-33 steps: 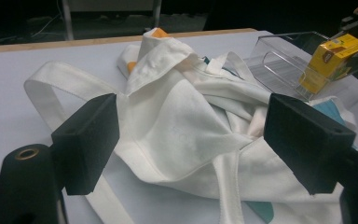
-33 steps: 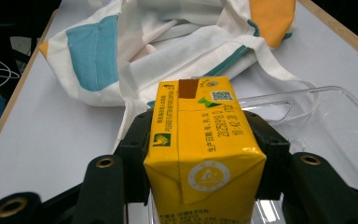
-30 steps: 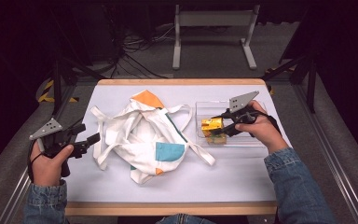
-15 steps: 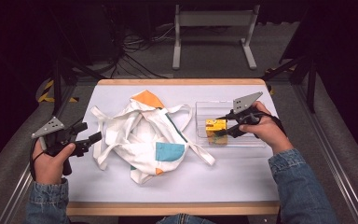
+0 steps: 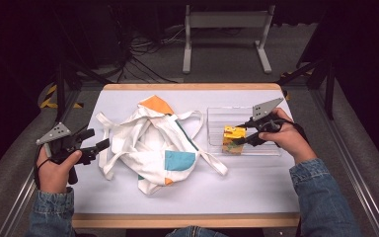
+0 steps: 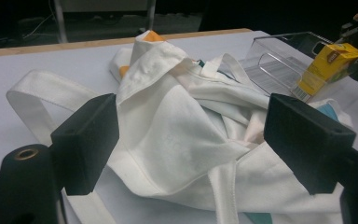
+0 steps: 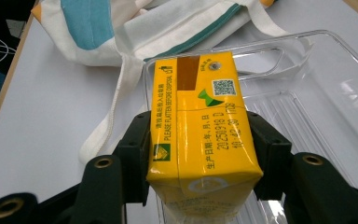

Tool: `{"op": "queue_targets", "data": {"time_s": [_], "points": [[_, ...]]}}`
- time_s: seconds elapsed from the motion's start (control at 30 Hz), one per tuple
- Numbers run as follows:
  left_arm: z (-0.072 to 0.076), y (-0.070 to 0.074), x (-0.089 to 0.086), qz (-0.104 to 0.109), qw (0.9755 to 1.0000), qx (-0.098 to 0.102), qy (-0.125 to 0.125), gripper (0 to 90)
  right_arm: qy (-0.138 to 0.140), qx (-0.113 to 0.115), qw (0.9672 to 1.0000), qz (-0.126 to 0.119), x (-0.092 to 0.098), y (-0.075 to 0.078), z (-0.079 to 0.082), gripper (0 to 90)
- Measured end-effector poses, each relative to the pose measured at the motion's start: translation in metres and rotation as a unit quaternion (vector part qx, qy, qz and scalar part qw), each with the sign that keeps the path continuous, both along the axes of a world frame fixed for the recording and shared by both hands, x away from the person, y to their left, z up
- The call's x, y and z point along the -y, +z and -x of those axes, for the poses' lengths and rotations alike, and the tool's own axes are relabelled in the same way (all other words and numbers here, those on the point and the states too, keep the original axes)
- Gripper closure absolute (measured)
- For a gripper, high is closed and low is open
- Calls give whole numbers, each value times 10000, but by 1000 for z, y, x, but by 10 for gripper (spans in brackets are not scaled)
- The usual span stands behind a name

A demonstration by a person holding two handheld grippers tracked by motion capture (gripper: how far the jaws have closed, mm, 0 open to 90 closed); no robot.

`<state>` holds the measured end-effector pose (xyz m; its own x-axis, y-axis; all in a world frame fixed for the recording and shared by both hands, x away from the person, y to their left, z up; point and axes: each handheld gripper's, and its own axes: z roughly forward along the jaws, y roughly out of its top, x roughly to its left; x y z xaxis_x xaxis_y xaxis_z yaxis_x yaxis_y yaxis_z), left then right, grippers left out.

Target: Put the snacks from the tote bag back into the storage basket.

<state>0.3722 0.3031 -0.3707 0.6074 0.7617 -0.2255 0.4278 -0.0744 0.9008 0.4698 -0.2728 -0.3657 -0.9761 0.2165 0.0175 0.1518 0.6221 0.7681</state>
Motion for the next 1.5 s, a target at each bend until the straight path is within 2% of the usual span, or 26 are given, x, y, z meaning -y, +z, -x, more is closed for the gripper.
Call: {"op": "queue_targets", "data": {"time_s": [0.27,0.5,0.7,0.83,1.07,1.2,1.5], "points": [[0,0,0,-16,10000,-17,4,180,-124,9,9999,-34,4,0,0,431],[0,-1,0,-31,10000,-49,15,174,-316,176,9990,-279,5,8,4,345],[2,-2,-1,-76,10000,-49,42,169,-504,339,9969,-493,8,22,14,279],[3,-1,-3,-112,9999,-30,50,166,-665,481,9949,-583,10,31,20,257],[3,-1,-1,-129,9999,-24,20,164,-1077,766,9880,-796,21,49,40,240],[5,-2,-2,-188,9998,-52,-14,161,-1280,830,9848,-833,28,56,48,235],[7,-3,-3,-232,9997,-12,-78,158,-1546,898,9807,-786,41,60,61,227]]}}
